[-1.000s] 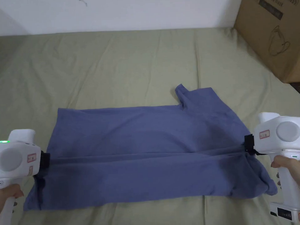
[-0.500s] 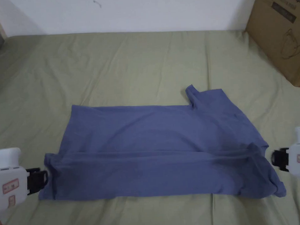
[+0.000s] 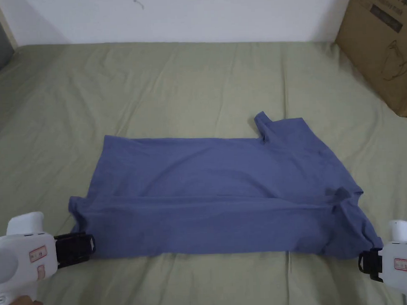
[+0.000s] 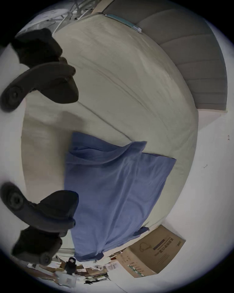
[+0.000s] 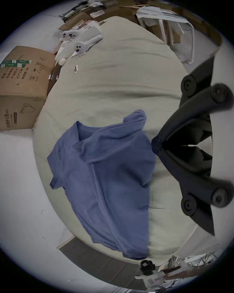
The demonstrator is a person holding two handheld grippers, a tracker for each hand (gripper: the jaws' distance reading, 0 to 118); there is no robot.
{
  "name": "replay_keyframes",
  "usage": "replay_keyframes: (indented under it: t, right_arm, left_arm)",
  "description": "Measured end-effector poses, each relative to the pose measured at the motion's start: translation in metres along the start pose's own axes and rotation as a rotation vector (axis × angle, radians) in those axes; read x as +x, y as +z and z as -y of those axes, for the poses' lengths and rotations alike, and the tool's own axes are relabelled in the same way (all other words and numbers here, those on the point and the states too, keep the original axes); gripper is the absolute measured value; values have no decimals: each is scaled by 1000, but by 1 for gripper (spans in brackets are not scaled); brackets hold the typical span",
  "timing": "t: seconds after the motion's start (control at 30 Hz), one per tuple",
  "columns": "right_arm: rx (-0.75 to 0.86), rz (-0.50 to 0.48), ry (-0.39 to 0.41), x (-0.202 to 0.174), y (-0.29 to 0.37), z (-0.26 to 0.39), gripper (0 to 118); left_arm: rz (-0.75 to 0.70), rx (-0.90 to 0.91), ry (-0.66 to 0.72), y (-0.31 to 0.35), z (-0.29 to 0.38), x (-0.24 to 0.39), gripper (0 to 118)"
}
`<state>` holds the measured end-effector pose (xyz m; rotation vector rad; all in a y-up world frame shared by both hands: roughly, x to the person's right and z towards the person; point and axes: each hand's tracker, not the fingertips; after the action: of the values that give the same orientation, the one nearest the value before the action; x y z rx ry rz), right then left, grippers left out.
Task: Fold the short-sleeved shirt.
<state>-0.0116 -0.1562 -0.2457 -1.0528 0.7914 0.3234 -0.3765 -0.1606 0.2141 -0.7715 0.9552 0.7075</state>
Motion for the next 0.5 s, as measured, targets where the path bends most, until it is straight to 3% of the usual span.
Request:
replay_keyframes:
  t: [0.07,0.13,0.2,0.27,0.3,0.33,0.37,0.4,0.5]
  right_arm:
    - [-10,-14,-11,0,-1,1,0]
    - [-12,-13,-23,0,1,2,0]
    - [-13,1,-38,0,2,4,0]
    - [-9,23,-62,7,-2,4,4]
    - [-6,25,-67,9,-1,2,19]
    - [-3,23,-73,12,-1,0,49]
    - [-2,19,-78,14,-4,-3,70]
    - [-2,19,-81,16,-4,-7,80]
    - [22,21,-80,21,-6,-23,80]
  left_arm:
    - [-13,-30,-3,-18,-5,-1,108]
    - [-70,-102,42,-34,-3,-1,87]
    - [-87,-30,-26,-26,3,7,81]
    - [-90,-22,-74,-16,2,13,52]
    - [-59,-25,-84,-13,1,16,38]
    - [-39,-30,-81,-14,0,17,18]
    - [-23,-41,-77,-14,-2,19,9]
    - [-16,-46,-78,-15,-4,22,9]
    - [-34,-47,-108,-11,-6,25,8]
